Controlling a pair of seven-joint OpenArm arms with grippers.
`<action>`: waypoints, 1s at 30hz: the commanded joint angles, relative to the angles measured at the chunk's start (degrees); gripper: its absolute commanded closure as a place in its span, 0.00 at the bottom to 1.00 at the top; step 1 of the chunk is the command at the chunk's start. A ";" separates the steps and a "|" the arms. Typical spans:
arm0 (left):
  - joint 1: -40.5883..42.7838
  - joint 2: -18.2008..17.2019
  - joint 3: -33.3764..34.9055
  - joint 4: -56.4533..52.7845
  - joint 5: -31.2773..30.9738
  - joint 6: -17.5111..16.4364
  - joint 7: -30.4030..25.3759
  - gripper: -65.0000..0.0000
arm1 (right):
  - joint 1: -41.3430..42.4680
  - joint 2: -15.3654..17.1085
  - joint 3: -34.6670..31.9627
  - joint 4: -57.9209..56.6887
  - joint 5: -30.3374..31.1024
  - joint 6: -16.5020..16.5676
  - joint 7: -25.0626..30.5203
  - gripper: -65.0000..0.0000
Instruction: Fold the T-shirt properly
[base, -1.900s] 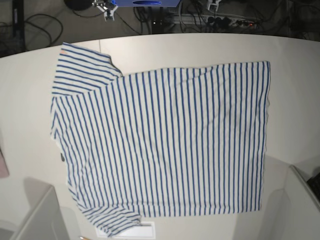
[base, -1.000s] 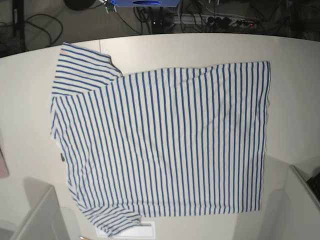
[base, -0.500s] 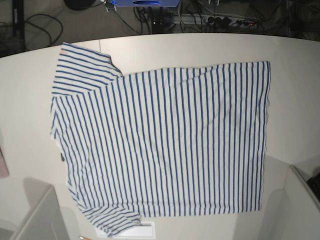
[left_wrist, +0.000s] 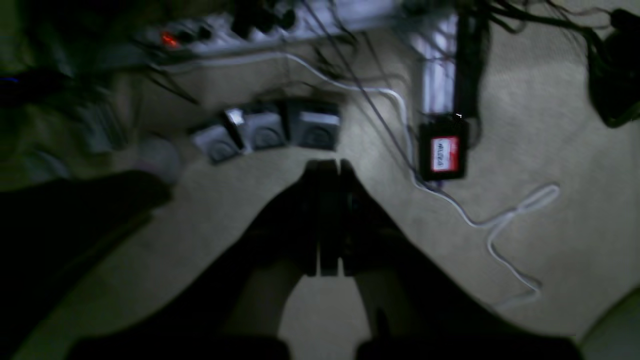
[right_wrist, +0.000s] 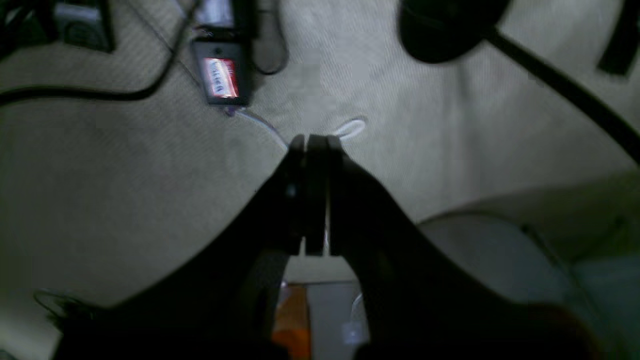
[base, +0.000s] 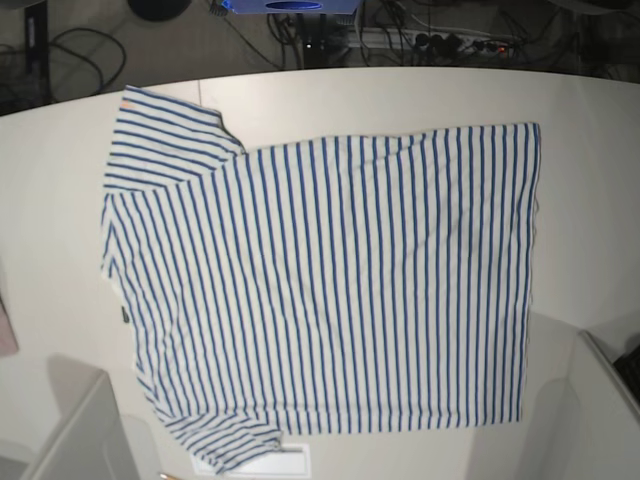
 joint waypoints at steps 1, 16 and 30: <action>3.29 -0.66 -0.03 2.68 0.03 0.03 -0.45 1.00 | -1.88 0.34 1.03 2.83 -0.08 -0.10 -0.50 1.00; 28.96 -0.39 -20.17 50.15 0.03 0.03 -0.10 1.00 | -14.54 -3.35 13.16 53.82 -0.08 -0.01 -22.30 1.00; 28.53 -3.03 -19.64 68.26 0.03 -0.05 0.60 1.00 | 3.49 -7.92 25.03 78.26 0.00 18.89 -46.74 1.00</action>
